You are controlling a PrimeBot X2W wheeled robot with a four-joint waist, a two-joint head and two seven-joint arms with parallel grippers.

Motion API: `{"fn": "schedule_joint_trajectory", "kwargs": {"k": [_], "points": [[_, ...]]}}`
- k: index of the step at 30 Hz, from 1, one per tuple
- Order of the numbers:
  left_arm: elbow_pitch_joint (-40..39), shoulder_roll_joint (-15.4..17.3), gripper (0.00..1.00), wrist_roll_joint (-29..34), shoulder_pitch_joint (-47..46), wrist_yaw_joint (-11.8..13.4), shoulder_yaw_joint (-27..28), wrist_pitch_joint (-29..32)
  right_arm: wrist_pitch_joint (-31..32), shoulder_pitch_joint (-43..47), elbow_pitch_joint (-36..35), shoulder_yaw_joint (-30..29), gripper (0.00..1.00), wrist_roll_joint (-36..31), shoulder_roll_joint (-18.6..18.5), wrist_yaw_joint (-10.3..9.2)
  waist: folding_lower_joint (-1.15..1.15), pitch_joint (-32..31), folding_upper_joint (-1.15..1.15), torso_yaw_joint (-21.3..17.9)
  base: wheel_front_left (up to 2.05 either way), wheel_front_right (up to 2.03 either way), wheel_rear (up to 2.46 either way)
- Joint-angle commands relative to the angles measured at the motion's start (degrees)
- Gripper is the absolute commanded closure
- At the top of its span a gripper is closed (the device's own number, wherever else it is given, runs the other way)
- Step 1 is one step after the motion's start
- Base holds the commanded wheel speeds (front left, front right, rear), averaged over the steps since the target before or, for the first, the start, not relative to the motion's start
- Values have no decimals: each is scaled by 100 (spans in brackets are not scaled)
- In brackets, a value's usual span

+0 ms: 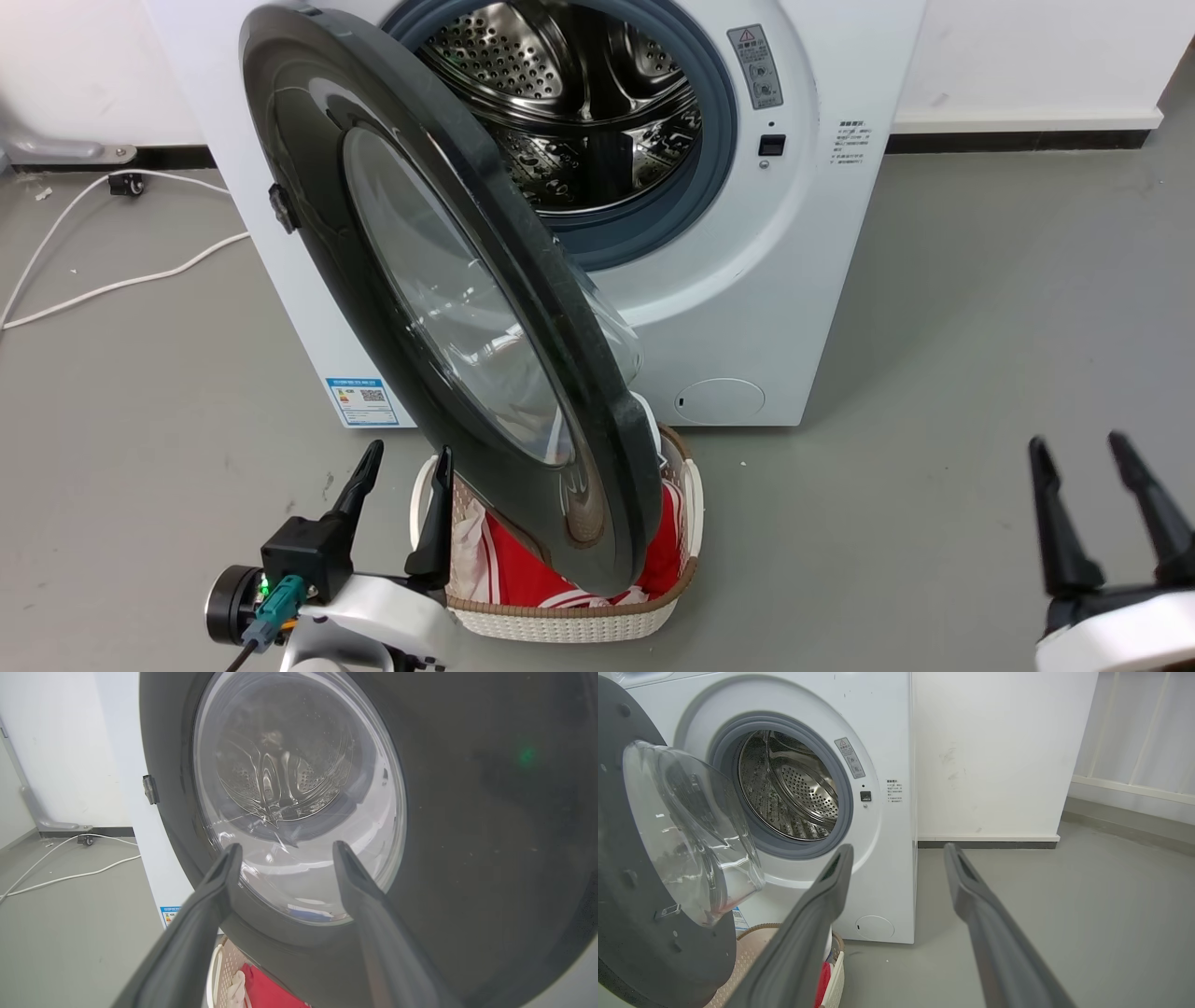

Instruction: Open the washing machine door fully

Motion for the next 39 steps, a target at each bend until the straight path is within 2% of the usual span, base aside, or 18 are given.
{"fn": "schedule_joint_trajectory", "kwargs": {"k": [1, 8, 25, 26, 27, 28, 32, 39], "points": [[17, 23, 0, 16, 27, -14, -11, -12, 26, 112, -45, 23, 0, -120, 83, 1, 0, -3, 0, -1, 0, 0, 0], [102, 52, 0, 9, 101, -10, -32, -12, -73, 392, 92, 119, 0, -382, 430, 1, 0, -58, 0, 9, 0, 0, 0], [210, 114, 0, -74, 69, 33, -62, -3, -156, 242, 350, 216, 0, -441, 524, 1, 0, -86, 0, 62, 0, 0, 0], [219, 119, 41, -93, 62, 25, -72, 17, -153, 243, 352, 219, 0, -449, 529, 1, 0, -85, 0, 59, 0, 0, 0], [220, 130, 78, -101, 50, 20, -75, 10, -153, 240, 352, 223, 0, -459, 533, 1, 0, -81, 0, 53, 0, 0, 0], [219, 140, 100, -98, 41, 17, -81, 13, -153, 234, 350, 226, 0, -463, 538, 1, 0, -78, 0, 48, 0, 0, 0], [207, 151, 100, -131, 23, 21, -98, 42, -156, 231, 337, 227, 0, -489, 552, 1, 0, -64, 0, 40, 0, 0, 0], [-12, 156, 100, -156, -62, 176, -44, 52, -137, 245, 301, 216, 0, -540, 592, 1, 0, -22, 0, 57, 0, 0, 0]]}}
